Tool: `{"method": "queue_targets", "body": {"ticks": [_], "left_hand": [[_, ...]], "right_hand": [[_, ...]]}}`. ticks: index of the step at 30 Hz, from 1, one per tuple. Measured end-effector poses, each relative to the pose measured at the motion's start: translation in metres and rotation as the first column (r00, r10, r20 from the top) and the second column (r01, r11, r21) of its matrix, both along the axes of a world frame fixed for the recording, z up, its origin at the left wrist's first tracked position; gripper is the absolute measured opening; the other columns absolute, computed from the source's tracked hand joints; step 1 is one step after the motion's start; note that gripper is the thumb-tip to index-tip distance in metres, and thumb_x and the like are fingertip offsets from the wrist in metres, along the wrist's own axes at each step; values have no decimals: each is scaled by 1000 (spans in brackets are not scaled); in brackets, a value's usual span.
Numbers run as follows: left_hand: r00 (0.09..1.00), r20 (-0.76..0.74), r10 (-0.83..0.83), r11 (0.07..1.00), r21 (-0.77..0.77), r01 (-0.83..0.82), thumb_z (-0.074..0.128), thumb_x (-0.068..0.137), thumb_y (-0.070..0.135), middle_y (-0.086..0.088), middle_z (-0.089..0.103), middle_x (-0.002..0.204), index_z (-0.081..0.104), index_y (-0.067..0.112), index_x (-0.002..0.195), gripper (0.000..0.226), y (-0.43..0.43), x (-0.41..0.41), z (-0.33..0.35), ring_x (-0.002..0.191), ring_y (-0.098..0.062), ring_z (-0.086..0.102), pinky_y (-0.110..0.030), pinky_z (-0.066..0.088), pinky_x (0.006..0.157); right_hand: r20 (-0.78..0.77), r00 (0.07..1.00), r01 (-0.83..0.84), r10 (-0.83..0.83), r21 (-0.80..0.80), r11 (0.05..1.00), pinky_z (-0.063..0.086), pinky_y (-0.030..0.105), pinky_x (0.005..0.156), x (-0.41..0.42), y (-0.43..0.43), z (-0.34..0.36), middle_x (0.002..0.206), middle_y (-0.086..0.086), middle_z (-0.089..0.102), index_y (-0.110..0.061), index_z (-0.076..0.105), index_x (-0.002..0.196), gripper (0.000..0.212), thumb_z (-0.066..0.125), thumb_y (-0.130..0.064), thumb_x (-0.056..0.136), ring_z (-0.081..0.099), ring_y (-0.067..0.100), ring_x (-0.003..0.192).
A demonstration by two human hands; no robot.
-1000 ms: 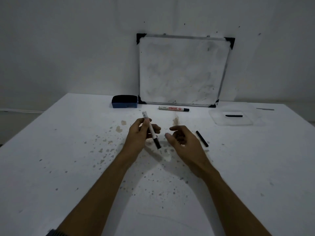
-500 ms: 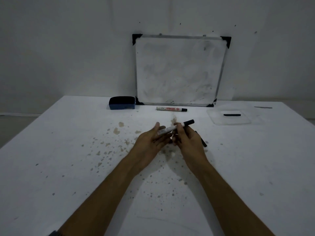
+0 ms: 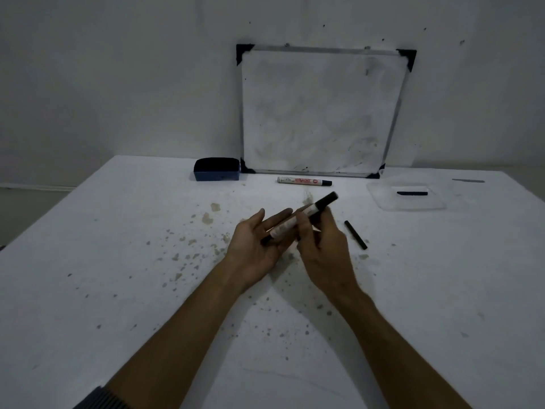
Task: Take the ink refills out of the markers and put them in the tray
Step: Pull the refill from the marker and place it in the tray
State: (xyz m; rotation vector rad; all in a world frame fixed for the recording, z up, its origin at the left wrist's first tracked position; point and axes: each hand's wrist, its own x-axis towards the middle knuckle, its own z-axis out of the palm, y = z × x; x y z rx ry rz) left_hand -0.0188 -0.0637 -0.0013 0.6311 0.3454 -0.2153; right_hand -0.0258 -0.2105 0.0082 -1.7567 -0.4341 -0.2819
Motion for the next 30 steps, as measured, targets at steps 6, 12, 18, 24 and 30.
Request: {"method": "queue_targets", "body": {"ticks": [6,12,18,24,30], "left_hand": [[999,13,-46,994,98,44,37,111,30,-20,78,95,64,-7,131,50,-5,-3,3,66,-23,76,-27,61,57],[995,50,-87,992,93,82,41,109,32,-28,66,136,63,-9,134,53,3,-4,7,130,-37,63,-42,51,110],[979,95,-178,969,191,157,54,105,28,-26,75,117,70,-9,120,42,6,-7,13,92,-30,79,-34,65,83],[953,127,-277,865,465,189,57,105,21,-3,62,74,69,1,120,28,24,-3,11,59,-11,54,-22,50,52],[926,308,-217,503,849,-164,59,105,16,-2,77,90,76,18,119,22,34,1,-5,76,-17,66,-28,58,68]], "right_hand": [[104,994,-13,32,-171,985,56,18,65,-4,3,-10,85,-12,68,-34,50,116,12,49,-37,104,68,-3,76],[-13,1000,22,-22,-16,1000,63,26,72,4,0,-5,98,-7,75,-34,58,116,12,55,-34,104,74,10,86],[-181,978,128,-103,130,983,50,15,59,12,-14,3,87,-8,70,-22,68,104,18,58,-37,102,64,2,69],[-405,914,196,-20,400,895,43,23,47,22,-31,5,76,0,67,1,70,107,26,66,-23,99,50,10,54],[-289,937,245,-196,147,958,61,32,63,27,-53,2,84,6,80,-17,75,103,18,80,-22,87,75,20,67]]}}
